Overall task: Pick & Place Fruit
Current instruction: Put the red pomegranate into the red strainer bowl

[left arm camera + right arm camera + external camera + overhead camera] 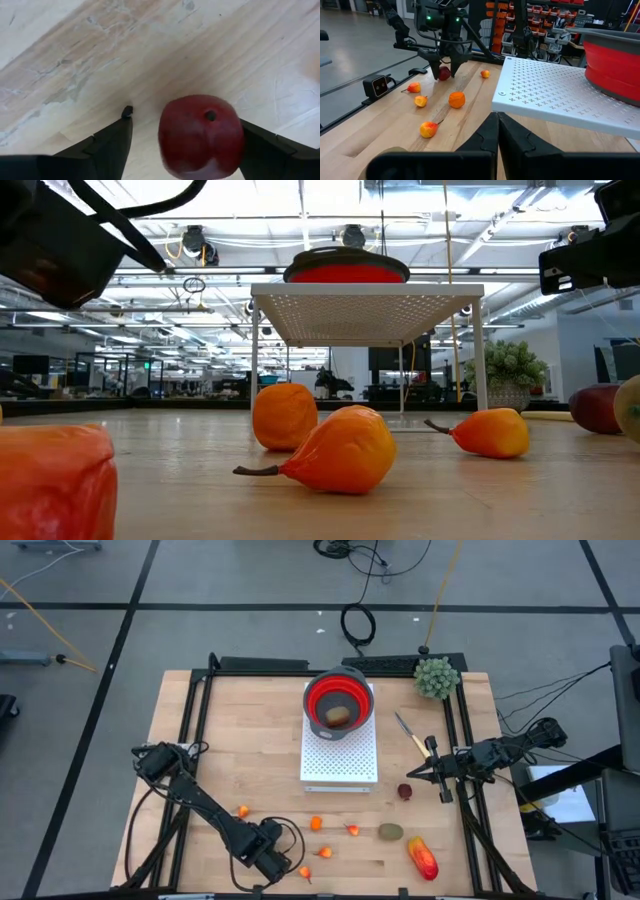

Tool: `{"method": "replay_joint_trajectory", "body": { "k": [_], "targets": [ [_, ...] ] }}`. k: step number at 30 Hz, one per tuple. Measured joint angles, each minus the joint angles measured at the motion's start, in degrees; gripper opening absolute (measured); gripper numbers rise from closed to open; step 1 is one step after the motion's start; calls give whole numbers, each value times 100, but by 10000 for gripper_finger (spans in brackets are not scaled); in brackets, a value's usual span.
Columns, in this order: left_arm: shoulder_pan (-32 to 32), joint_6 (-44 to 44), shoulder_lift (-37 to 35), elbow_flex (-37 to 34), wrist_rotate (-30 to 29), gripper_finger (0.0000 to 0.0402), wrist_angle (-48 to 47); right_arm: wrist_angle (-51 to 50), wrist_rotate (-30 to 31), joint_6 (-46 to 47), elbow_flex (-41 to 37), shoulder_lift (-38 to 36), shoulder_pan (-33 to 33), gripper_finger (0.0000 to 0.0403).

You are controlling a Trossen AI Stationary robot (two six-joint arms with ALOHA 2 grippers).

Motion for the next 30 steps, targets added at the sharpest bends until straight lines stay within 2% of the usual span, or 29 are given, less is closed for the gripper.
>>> {"method": "replay_joint_trajectory", "body": {
  "k": [9, 12, 22, 25, 30],
  "targets": [
    [20, 2, 0, -3, -121, 197, -71, 0, -2, 10, 0, -1, -2, 0],
    [31, 2, -26, -3, -155, 177, -140, 0, 1, 11, 0, -1, 1, 0],
    [83, 40, -521, -20, -622, 198, -749, 2, 1, 13, 0, 2, 0, 0],
    [79, 53, -777, -20, -938, 187, -932, 2, 1, 13, 0, 2, 0, 0],
    [79, 591, -1217, -11, -1776, 178, -877, 2, 0, 14, 0, 1, 0, 0]
  ]
}}
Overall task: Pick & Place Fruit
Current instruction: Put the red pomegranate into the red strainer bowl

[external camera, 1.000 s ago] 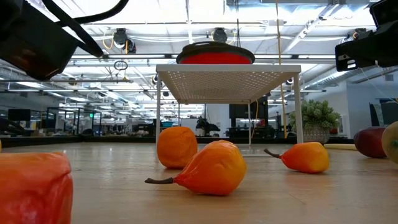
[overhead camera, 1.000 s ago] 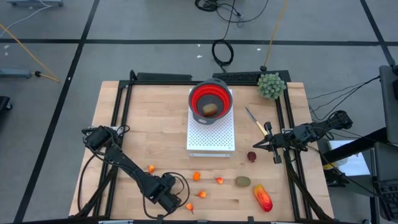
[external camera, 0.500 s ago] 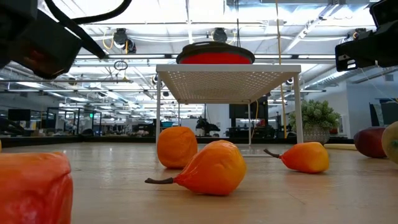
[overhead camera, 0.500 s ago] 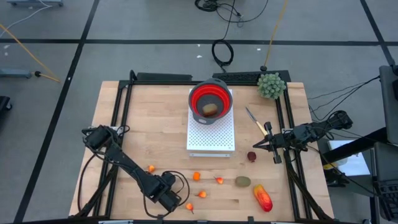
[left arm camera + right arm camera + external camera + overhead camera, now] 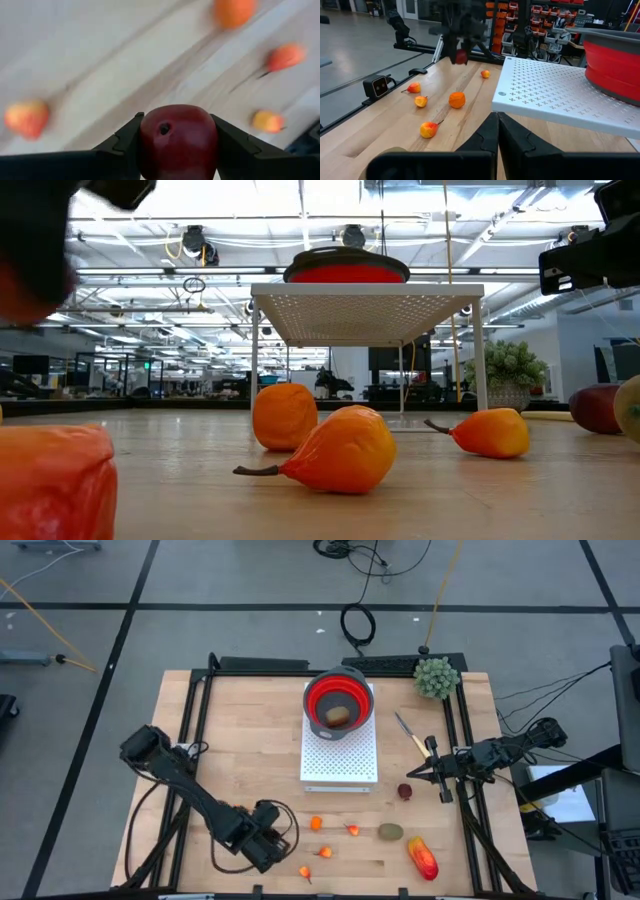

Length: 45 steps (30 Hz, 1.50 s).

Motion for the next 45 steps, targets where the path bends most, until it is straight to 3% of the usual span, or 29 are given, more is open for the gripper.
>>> {"method": "replay_joint_trajectory", "body": {
  "k": [6, 15, 24, 32, 39, 45],
  "targets": [
    [0, 1623, -278, 2, -956, 194, 360, 0, 1, 0, 0, 0, 0, 0],
    [-7, 4665, -280, 7, -1908, 178, 1358, 0, 0, -1, 0, 1, -1, 0],
    [-7, 7050, -280, 7, -2131, 201, 3088, 0, 0, -3, 0, -1, -1, 0],
    [-52, 8798, -280, 9, -1068, 181, 4669, 0, -1, -5, 0, 1, 0, 0],
    [-48, 9632, -280, 11, 100, 199, 5452, 0, 1, -14, 0, -1, 1, 0],
    [-48, 10104, -280, 11, 942, 188, 5865, 0, -1, -16, 0, 1, -1, 0]
  ]
}}
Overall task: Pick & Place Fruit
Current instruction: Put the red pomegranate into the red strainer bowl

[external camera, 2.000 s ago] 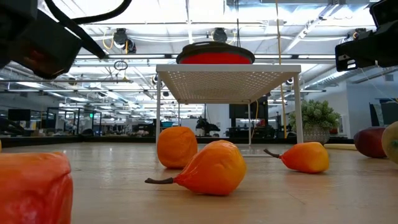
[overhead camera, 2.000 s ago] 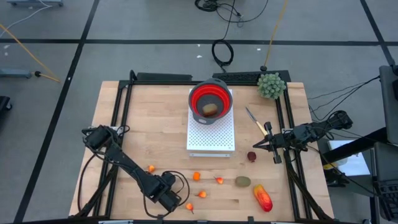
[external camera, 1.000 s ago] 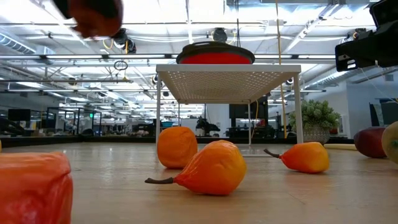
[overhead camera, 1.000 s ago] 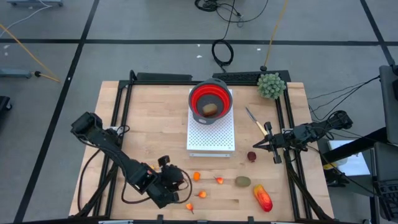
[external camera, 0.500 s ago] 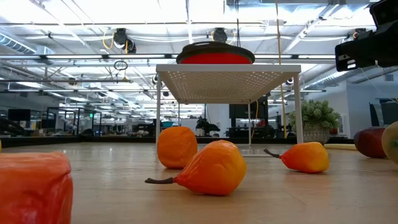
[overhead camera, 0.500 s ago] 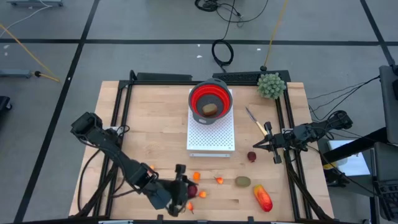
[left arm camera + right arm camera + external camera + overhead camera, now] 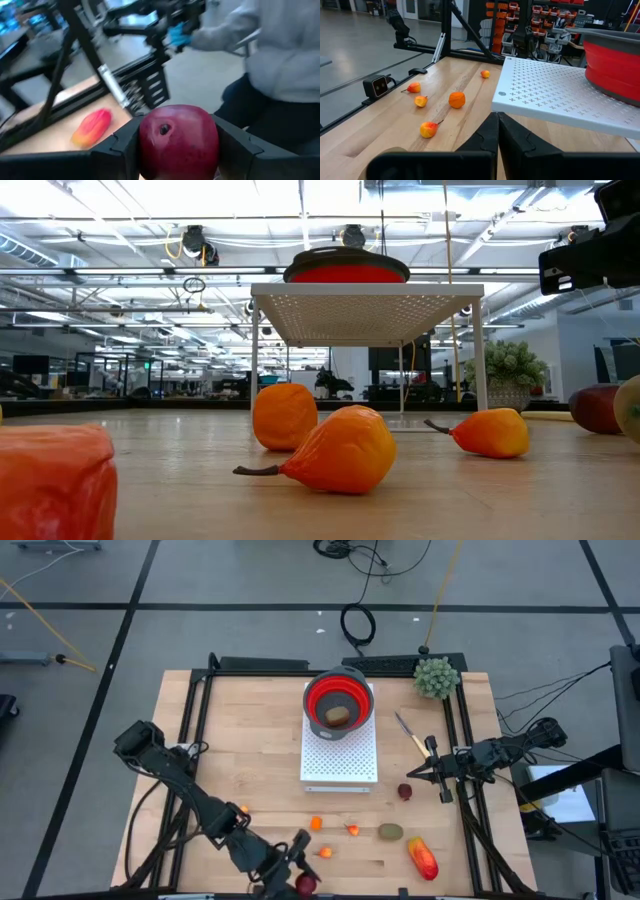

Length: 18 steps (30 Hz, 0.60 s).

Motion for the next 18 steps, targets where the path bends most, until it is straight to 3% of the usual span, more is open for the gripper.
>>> {"method": "replay_joint_trajectory", "body": {
  "k": [8, 18],
  "targets": [
    [-4, 479, 0, 0, 1017, 194, 392, 0, 0, 0, 0, 0, 0, 0],
    [0, 349, 0, 0, 1018, 184, 542, 0, 2, -2, 0, 0, 0, 0]
  ]
}}
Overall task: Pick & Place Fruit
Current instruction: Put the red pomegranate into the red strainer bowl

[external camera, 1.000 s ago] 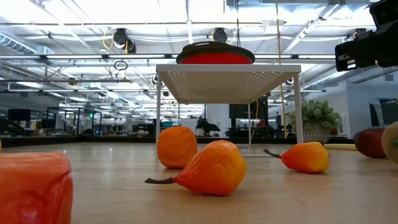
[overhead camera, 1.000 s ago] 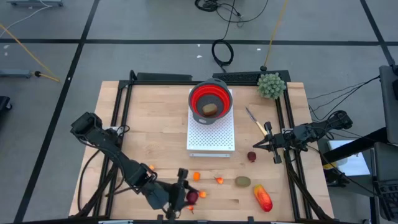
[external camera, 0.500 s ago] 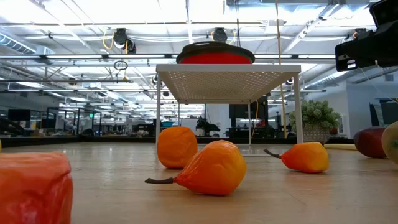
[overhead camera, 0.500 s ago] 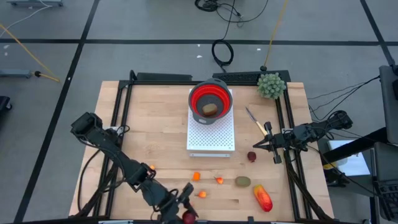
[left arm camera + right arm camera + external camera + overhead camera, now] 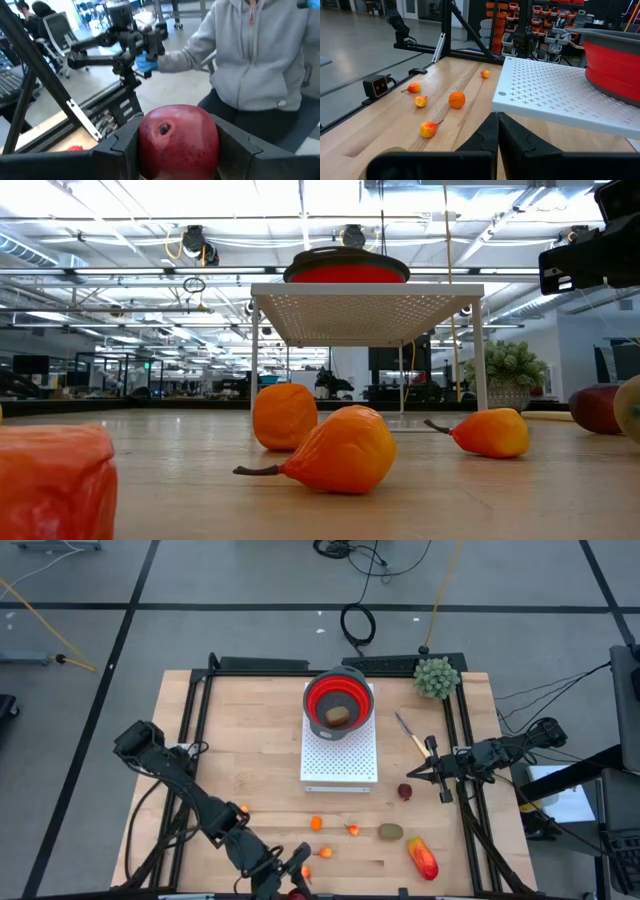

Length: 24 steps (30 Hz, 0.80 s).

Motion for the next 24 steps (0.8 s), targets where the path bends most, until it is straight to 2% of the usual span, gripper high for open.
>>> {"method": "replay_joint_trajectory", "body": {
  "k": [11, 19, 24],
  "targets": [
    [48, -221, 2, 0, -874, 195, 1286, -2, -2, 0, 0, -1, 2, 0],
    [182, -412, 2, -1, -1007, 179, 2171, -1, -1, 0, 0, 0, 0, 0],
    [207, -866, 2, -2, -1957, 187, 2583, -1, -2, 0, 0, 0, 2, 0]
  ]
}}
